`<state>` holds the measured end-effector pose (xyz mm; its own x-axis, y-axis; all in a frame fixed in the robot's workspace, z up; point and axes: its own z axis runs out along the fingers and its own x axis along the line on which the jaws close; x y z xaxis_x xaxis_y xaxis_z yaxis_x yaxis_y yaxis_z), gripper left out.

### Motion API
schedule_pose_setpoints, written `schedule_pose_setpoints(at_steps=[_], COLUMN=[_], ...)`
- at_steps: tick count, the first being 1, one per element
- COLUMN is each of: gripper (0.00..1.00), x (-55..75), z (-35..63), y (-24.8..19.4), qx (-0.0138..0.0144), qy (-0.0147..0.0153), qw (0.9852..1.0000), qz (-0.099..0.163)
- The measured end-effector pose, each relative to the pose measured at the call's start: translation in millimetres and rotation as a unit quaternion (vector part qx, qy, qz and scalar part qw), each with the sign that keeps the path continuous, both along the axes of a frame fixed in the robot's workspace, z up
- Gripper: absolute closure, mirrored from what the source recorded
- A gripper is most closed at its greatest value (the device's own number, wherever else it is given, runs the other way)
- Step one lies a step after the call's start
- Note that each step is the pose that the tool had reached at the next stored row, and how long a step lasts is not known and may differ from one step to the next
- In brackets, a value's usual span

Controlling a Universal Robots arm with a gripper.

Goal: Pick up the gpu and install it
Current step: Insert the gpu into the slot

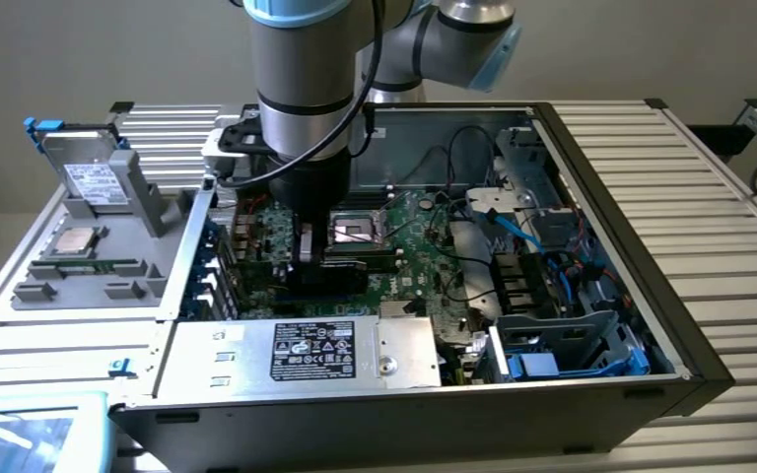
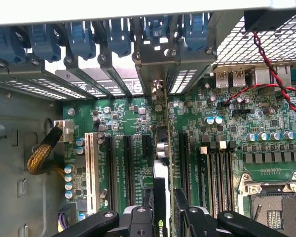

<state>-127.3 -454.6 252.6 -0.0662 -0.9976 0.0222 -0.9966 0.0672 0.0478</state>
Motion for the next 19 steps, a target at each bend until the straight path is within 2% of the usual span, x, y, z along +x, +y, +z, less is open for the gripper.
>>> schedule_pose_setpoints(at_steps=[6,7,11,13,14,16,19], gripper=[0.71,0.65,0.65,0.63,0.56,0.56,0.56], x=[-0.1,0.0,0.0,0.0,0.0,0.0,0.0], z=[-0.3,-0.1,0.0,0.0,0.0,0.0,10.3], y=[0.1,0.1,0.0,0.0,0.0,0.0,0.0], qx=[0.0003,0.0001,0.0000,0.0000,0.0000,0.0000,0.0000], qy=[-0.0001,0.0000,0.0000,0.0000,0.0000,0.0000,0.0000], qw=[1.0000,1.0000,1.0000,1.0000,1.0000,1.0000,1.0000], qz=[0.000,0.000,0.000,0.000,0.000,0.000,0.000])
